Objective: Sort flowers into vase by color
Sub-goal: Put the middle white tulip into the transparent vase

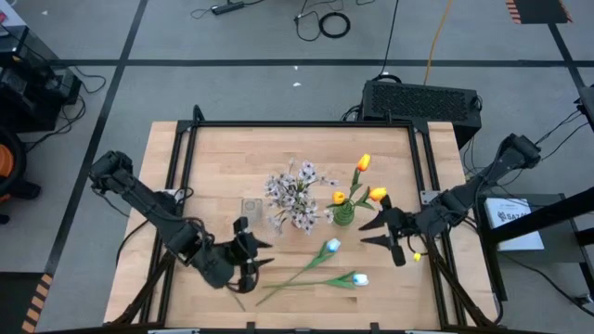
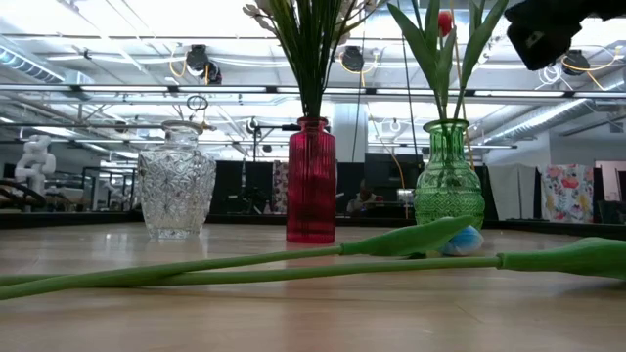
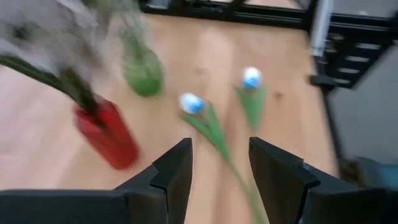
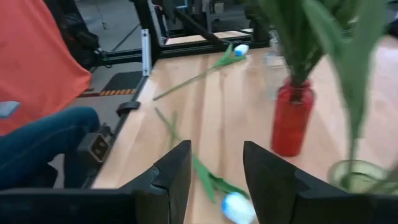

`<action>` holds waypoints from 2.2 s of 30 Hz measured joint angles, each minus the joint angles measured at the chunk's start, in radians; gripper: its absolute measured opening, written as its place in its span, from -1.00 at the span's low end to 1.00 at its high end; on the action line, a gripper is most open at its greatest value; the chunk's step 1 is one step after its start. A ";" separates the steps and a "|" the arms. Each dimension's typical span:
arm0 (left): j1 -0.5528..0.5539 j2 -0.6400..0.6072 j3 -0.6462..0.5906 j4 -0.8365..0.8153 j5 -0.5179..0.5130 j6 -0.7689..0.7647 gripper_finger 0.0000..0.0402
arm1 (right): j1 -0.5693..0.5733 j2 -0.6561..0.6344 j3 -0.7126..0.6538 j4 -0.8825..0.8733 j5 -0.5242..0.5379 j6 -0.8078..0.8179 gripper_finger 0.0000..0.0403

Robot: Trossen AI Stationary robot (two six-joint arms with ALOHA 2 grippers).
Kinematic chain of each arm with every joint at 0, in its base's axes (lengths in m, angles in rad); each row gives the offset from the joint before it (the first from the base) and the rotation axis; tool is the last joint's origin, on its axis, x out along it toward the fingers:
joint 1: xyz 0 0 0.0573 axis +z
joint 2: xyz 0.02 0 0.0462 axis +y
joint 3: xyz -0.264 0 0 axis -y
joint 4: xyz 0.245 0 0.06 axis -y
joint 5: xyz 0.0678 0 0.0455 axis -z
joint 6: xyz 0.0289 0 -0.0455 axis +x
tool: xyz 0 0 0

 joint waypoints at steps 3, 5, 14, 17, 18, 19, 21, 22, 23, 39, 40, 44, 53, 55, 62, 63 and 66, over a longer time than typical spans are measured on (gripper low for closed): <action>-0.059 0.000 -0.004 -0.001 0.054 -0.059 -0.17 | 0.045 0.036 0.000 0.012 0.015 0.034 -0.34; -0.102 0.000 -0.004 0.003 0.054 -0.121 -0.17 | 0.069 0.055 0.000 0.013 0.037 0.067 -0.35; -0.252 0.000 -0.004 -0.003 0.047 -0.290 -0.17 | 0.143 0.126 0.000 0.058 0.143 0.139 -0.35; -0.292 0.003 -0.004 -0.017 0.045 -0.383 -0.17 | 0.151 0.131 0.000 0.081 0.144 0.117 -0.35; -0.300 0.007 -0.004 -0.028 0.044 -0.423 -0.17 | 0.150 0.130 0.000 0.082 0.144 0.112 -0.35; -0.309 0.012 -0.004 -0.045 0.042 -0.463 -0.17 | 0.150 0.130 0.000 0.079 0.145 0.112 -0.35; -0.323 0.029 -0.004 -0.077 0.035 -0.558 -0.17 | 0.150 0.132 -0.001 0.075 0.146 0.123 -0.35; -0.328 0.041 -0.004 -0.091 0.032 -0.609 -0.17 | 0.153 0.137 -0.001 0.078 0.147 0.140 -0.35; -0.334 0.056 -0.004 -0.109 0.032 -0.662 -0.17 | 0.158 0.145 -0.001 0.079 0.147 0.157 -0.35; -0.220 0.365 -0.004 0.128 -0.011 -0.647 -0.17 | 0.194 0.219 -0.001 0.064 0.147 0.194 -0.35; -0.207 0.380 -0.004 0.164 -0.014 -0.613 -0.17 | 0.191 0.219 -0.001 0.064 0.148 0.194 -0.35; -0.159 0.436 -0.004 0.266 -0.082 -0.475 -0.17 | 0.184 0.219 -0.001 0.065 0.153 0.213 -0.35; -0.037 0.488 -0.004 0.307 -0.134 -0.313 -0.14 | 0.187 0.219 -0.001 0.065 0.148 0.272 -0.35; -0.011 0.492 -0.004 0.333 -0.095 -0.295 -0.09 | 0.187 0.222 -0.001 0.066 0.148 0.278 -0.35; 0.028 0.493 -0.004 0.388 -0.051 -0.213 0.13 | 0.187 0.267 -0.001 0.065 0.151 0.296 -0.35; 0.028 0.494 -0.003 0.393 -0.043 -0.211 0.15 | 0.187 0.274 -0.001 0.065 0.151 0.296 -0.35; 0.026 0.527 -0.002 0.405 -0.035 -0.211 0.16 | 0.187 0.288 -0.001 0.066 0.151 0.296 -0.35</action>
